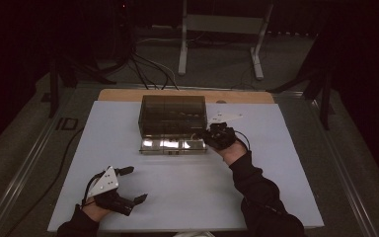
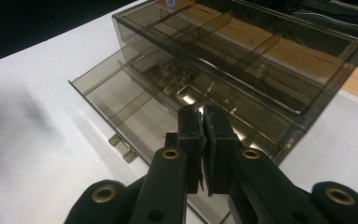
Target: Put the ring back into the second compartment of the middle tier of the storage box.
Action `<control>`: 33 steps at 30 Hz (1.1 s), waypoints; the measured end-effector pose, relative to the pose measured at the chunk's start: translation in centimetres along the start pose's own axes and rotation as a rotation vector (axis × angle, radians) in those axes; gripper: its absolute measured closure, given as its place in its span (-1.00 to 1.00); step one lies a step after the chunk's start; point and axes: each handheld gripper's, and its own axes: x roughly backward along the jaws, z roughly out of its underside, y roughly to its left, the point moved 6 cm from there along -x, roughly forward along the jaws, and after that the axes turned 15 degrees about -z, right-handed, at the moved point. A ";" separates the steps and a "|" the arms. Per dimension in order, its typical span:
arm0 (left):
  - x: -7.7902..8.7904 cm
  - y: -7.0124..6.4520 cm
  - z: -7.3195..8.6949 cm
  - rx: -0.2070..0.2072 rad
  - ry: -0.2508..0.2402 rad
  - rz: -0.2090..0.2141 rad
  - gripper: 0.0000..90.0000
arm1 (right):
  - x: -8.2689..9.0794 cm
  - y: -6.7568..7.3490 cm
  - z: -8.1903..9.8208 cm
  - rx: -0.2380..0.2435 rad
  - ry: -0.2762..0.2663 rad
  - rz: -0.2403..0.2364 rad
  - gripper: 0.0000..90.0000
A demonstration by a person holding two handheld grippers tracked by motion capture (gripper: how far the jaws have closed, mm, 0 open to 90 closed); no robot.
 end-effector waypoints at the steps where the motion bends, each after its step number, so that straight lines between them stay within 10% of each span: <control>1: 0.0 0.0 -0.1 0.002 -0.006 0.002 -0.98 | -0.1 0.0 -0.1 0.001 0.001 -0.001 0.93; 33: 0.1 0.0 -0.1 0.005 -0.012 0.003 -0.98 | -4.8 1.4 -2.7 0.021 0.013 -0.061 0.92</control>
